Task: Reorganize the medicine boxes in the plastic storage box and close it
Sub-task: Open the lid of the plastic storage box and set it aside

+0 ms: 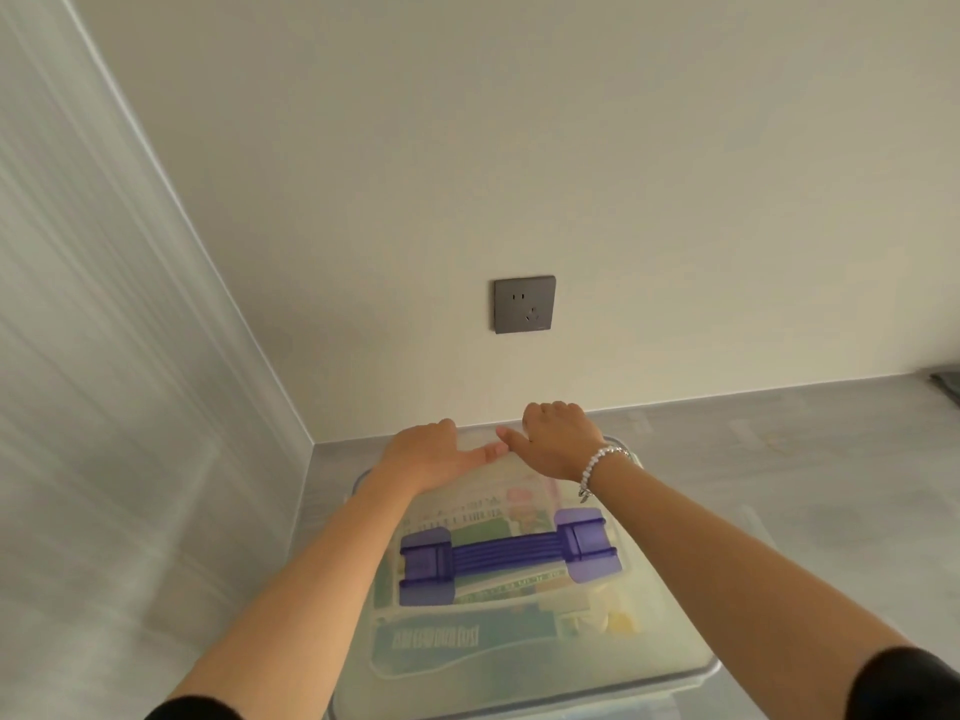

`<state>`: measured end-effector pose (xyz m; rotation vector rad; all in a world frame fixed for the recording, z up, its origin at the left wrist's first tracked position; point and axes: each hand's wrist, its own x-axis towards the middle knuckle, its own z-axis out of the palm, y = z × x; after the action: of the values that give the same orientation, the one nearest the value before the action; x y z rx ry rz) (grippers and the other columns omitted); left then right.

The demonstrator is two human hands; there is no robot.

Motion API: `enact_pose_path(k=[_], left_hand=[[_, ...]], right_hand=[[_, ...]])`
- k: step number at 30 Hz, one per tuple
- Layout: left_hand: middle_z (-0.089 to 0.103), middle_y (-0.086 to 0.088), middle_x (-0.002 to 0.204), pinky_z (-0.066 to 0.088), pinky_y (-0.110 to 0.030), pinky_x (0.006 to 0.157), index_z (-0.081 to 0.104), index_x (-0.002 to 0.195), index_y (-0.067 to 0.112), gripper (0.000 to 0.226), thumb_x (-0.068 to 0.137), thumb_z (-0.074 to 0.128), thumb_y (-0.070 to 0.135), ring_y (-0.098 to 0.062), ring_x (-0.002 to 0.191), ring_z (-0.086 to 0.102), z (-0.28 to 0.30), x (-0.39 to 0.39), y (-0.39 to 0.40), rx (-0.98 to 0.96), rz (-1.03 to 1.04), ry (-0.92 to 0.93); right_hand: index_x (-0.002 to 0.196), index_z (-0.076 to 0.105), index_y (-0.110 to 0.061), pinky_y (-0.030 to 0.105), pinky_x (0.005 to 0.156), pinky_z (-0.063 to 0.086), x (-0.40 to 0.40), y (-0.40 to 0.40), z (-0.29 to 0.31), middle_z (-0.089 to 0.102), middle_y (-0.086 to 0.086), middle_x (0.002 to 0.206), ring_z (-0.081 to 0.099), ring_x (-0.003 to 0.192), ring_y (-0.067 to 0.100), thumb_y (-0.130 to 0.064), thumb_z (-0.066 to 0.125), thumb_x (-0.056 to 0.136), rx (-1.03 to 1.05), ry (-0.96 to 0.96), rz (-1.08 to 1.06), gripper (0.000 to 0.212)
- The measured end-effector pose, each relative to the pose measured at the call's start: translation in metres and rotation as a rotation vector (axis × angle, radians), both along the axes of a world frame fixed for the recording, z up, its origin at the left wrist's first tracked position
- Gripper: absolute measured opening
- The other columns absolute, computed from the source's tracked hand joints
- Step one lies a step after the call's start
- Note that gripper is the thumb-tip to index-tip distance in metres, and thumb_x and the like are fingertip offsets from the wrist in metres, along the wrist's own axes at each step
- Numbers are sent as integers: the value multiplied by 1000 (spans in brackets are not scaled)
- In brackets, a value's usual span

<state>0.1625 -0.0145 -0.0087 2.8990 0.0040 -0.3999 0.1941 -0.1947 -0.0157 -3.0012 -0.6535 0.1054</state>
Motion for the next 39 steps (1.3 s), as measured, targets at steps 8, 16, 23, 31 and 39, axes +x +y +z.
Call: enact_pose_path(k=[8,16,23,31,39], left_hand=[[60,3,90,44,-30,68,52,91,22,63,75,32,79,-14,78,54,-2,-7,3,-104,2,-217],[44,3,140,12,-30,111,51,129,27,42,92,46,45,-16,135,32,2,-119,-2,-387,-81,-391],[45,-6,139,20,-39,111,63,118,22,37,84,64,35,-25,132,38,-8,-214,-21,-321,152,-498],[29,-16,143,22,-38,108,42,134,15,74,71,78,29,-28,134,22,-16,-259,-44,-717,853,-554],[39,-18,137,34,-28,90,29,139,14,96,62,85,31,-26,117,45,-26,-261,-50,-1026,1110,-538]], right_hand=[[101,59,-13,38,87,36,-6,-4,2,65,6,105,54,101,25,-47,22,95,139,-24,-17,50],[126,52,-28,30,106,18,-92,-41,7,48,-7,136,34,129,15,-44,43,92,484,15,75,39],[121,56,-34,24,103,12,-195,-63,1,45,-10,136,32,129,16,-54,54,82,400,-100,-49,44],[137,25,-32,40,98,28,-253,-64,-12,27,16,140,26,123,26,-53,74,63,932,64,-793,91],[135,14,-41,49,78,55,-260,-56,-11,58,13,83,64,79,33,-49,74,67,1226,231,-856,91]])
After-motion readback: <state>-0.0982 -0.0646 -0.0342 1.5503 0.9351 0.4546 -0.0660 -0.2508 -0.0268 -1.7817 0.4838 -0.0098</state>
